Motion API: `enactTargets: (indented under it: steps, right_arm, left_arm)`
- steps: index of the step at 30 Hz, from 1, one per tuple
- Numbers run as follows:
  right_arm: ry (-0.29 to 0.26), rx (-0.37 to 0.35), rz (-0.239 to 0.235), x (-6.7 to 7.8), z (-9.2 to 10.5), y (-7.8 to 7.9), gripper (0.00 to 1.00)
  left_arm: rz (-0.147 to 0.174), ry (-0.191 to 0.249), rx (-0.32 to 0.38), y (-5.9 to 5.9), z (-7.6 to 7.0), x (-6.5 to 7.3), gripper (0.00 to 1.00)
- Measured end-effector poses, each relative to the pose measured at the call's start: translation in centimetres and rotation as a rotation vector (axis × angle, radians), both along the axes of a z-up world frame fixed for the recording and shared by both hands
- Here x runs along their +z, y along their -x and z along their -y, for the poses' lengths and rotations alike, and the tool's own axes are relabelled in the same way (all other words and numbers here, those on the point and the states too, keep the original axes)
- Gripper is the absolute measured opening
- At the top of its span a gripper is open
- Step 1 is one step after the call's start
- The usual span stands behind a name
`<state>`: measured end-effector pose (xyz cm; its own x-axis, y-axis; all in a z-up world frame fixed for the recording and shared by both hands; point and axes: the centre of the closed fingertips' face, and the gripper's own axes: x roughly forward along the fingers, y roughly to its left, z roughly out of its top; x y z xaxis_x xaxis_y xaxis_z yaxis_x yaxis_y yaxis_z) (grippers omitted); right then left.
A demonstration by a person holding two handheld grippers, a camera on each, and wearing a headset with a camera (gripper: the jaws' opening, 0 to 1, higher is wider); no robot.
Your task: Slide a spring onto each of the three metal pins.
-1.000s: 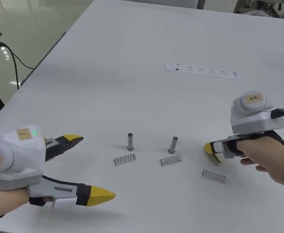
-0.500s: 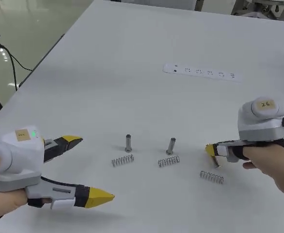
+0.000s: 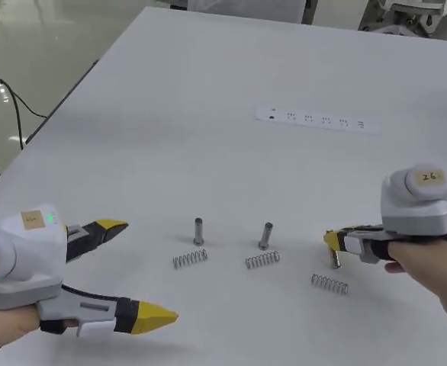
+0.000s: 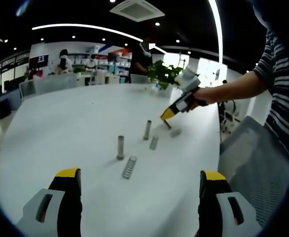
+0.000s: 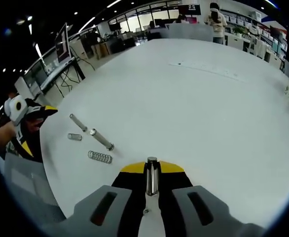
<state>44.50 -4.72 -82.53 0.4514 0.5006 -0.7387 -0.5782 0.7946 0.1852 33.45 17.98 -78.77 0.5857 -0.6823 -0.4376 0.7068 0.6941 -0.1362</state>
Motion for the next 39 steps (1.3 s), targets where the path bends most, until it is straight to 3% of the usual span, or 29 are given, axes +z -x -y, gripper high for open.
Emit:
enactTargets:
  steps: [17,39]
  right_arm:
    - [-0.019,0.007,0.050,0.8,0.0,-0.1,0.05]
    - [-0.031,0.021,0.080,1.3,0.4,0.7,0.05]
  left_arm:
    - [0.000,-0.002,-0.002,0.4,0.0,0.0,0.97]
    - [0.008,0.000,-0.002,0.2,0.0,0.3,0.97]
